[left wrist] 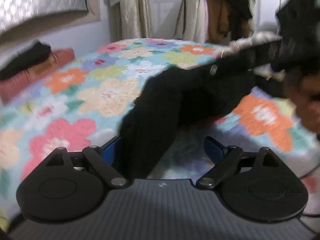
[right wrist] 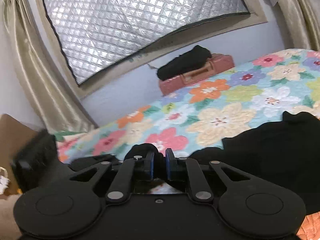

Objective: Fold clothes

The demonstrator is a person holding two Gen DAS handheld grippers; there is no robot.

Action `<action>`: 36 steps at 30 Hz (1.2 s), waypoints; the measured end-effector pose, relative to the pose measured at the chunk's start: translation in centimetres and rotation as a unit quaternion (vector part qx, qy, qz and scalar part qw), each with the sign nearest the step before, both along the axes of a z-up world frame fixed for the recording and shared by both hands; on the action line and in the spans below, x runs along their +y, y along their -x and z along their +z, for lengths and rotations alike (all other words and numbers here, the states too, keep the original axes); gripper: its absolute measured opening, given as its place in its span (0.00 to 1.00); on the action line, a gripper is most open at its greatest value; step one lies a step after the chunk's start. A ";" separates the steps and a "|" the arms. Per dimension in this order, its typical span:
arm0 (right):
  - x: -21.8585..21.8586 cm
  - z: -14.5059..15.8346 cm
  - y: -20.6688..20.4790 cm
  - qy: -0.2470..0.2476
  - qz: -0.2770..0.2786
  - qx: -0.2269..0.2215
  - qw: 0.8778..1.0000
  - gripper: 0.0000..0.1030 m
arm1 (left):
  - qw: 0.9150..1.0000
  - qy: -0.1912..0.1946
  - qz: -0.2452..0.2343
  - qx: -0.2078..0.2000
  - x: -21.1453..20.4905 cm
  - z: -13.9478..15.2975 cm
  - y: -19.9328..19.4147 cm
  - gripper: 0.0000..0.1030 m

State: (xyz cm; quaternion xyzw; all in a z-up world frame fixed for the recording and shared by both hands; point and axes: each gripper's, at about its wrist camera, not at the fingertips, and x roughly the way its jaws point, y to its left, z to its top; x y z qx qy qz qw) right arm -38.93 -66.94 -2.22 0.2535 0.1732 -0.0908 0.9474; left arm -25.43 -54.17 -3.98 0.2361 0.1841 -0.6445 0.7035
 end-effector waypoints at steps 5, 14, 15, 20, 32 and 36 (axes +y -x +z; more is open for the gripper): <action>-1.4 -0.6 0.4 0.009 -0.023 0.012 1.000 0.03 | 0.997 -0.008 0.045 0.064 -0.2 0.8 -2.6 0.04; 2.8 -0.8 0.8 0.063 -0.041 0.082 0.994 0.43 | 0.979 0.069 0.108 0.157 1.7 4.5 -5.9 0.04; 3.8 -1.0 1.1 0.062 -0.071 0.081 0.992 0.55 | 0.978 0.074 0.111 0.162 1.9 4.8 -5.9 0.04; 6.0 -2.8 -0.4 0.040 -0.154 0.097 0.983 0.67 | 0.974 0.100 0.105 0.175 2.4 6.4 -5.4 0.04; 13.4 -5.2 -6.1 0.345 -0.246 0.158 0.892 0.79 | 0.950 0.201 0.115 0.208 7.5 12.4 -6.1 0.04; 15.0 -5.0 -6.9 0.339 -0.220 0.148 0.903 0.79 | 0.949 0.221 0.100 0.200 9.5 14.6 -5.0 0.04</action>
